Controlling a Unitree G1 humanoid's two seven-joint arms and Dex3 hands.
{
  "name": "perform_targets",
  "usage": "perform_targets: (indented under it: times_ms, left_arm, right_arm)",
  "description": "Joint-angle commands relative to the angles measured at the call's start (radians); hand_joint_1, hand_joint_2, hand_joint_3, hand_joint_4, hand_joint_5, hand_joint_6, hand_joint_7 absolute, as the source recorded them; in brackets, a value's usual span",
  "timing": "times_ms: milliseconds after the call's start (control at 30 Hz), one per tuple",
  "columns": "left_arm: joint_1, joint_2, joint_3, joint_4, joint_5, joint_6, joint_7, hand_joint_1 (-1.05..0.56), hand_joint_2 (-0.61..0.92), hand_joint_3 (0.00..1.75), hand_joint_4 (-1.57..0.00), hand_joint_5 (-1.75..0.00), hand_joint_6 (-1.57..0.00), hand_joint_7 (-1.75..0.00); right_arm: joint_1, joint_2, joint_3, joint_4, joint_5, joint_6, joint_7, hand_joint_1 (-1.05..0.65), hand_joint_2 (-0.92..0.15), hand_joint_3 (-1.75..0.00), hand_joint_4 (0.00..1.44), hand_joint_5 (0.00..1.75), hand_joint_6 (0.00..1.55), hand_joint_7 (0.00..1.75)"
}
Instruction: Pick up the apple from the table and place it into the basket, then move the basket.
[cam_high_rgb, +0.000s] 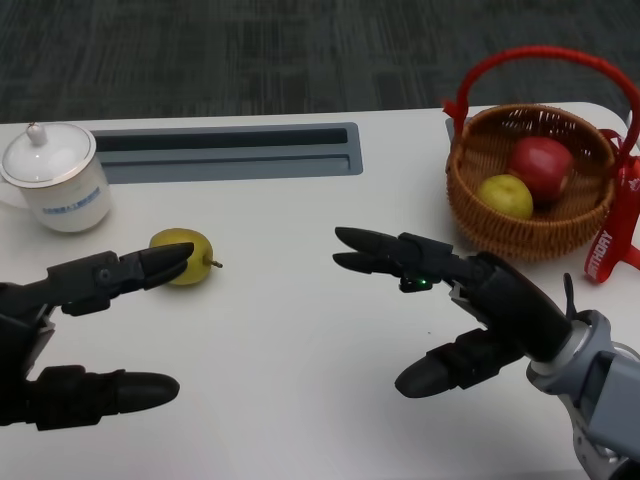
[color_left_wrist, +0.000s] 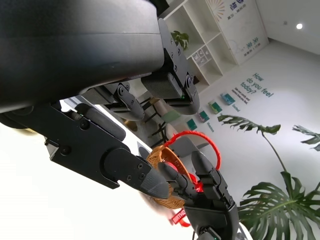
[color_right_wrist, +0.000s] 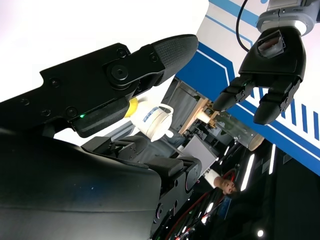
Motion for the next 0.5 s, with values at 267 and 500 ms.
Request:
perform_targets:
  times_ms: [267,500]
  left_arm:
    - [-0.015,0.021,0.012,0.008,-0.003,-0.014,0.0,-0.54,0.75,0.0,-0.73,-0.02,-0.66,-0.01]
    - [-0.013,0.022,0.012,0.008,0.0,-0.017,0.002,-0.55,0.74,0.0,-0.74,-0.02,-0.66,-0.01]
  right_arm:
    - [-0.014,0.004,-0.043,0.026,-0.027,-0.023,-0.002,-0.59,-0.82,0.0,0.55,0.02,0.38,0.01]
    - [-0.012,0.006,-0.057,0.027,-0.035,-0.03,0.0,-0.59,-0.82,0.0,0.55,0.0,0.38,0.0]
